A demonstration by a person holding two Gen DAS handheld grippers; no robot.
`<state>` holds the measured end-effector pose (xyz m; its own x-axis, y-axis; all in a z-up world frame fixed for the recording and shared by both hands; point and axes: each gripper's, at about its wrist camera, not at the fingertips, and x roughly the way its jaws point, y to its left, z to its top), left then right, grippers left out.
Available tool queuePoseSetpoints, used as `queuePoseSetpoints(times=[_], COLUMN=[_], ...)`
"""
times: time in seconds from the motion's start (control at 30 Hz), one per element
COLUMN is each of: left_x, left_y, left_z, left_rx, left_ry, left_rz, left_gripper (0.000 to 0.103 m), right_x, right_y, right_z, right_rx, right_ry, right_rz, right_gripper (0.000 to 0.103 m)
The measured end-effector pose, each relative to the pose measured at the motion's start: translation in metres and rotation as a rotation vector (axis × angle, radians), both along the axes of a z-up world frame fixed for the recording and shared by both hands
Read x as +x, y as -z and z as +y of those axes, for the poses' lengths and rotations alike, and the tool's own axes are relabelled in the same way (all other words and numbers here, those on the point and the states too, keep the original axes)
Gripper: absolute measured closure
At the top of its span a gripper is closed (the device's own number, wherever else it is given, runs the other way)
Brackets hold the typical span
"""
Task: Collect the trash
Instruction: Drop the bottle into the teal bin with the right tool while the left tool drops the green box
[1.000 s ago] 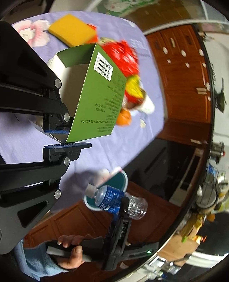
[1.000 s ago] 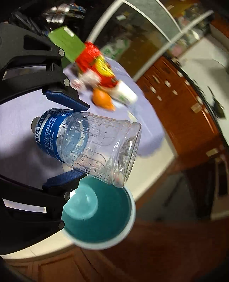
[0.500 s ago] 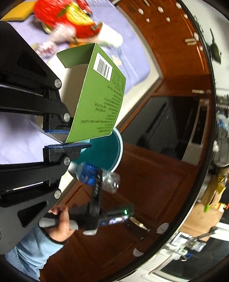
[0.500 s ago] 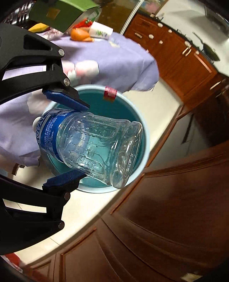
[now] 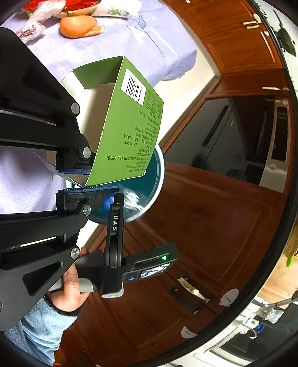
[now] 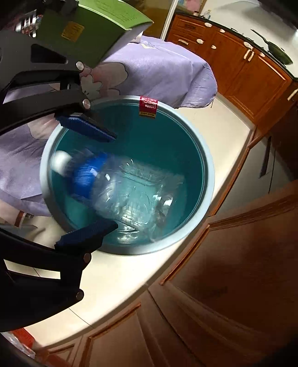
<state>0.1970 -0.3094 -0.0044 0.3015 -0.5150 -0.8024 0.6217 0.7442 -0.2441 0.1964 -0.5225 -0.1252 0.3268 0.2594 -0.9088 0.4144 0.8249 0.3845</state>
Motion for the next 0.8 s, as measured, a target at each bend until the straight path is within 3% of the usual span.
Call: queuePoseSetpoints(times=[0.17, 0.4, 0.5, 0.53, 0.57, 0.63, 0.7, 0.8], left_x=[0.004, 0.008, 0.013, 0.014, 0.015, 0.017, 0.019, 0.020], left_y=[0.007, 0.018, 0.026, 0.029, 0.031, 0.034, 0.035, 0.030], left_z=[-0.014, -0.029, -0.036, -0.037, -0.036, -0.034, -0.029, -0.019], left_rx=[0.001, -0.001, 0.009, 0.017, 0.025, 0.035, 0.024, 0.022], left_ry=[0.022, 0.053, 0.058, 0.058, 0.055, 0.037, 0.025, -0.008], left_rz=[0.023, 0.063, 0.095, 0.102, 0.103, 0.109, 0.117, 0.103], left_gripper=[0.094, 0.093, 0.092, 0.087, 0.073, 0.053, 0.051, 0.033], right_x=[-0.014, -0.024, -0.028, -0.028, -0.030, -0.032, -0.032, -0.032], right_y=[-0.009, -0.036, -0.045, -0.046, -0.047, -0.049, -0.049, -0.049], right_z=[-0.015, -0.030, -0.035, -0.036, -0.038, -0.039, -0.040, -0.038], right_rx=[-0.002, -0.056, -0.081, -0.087, -0.090, -0.096, -0.098, -0.102], right_ry=[0.033, 0.083, 0.106, 0.113, 0.120, 0.129, 0.135, 0.139], right_rz=[-0.012, -0.053, -0.062, -0.062, -0.063, -0.062, -0.058, -0.055], right_gripper=[0.034, 0.022, 0.022, 0.022, 0.022, 0.022, 0.022, 0.022])
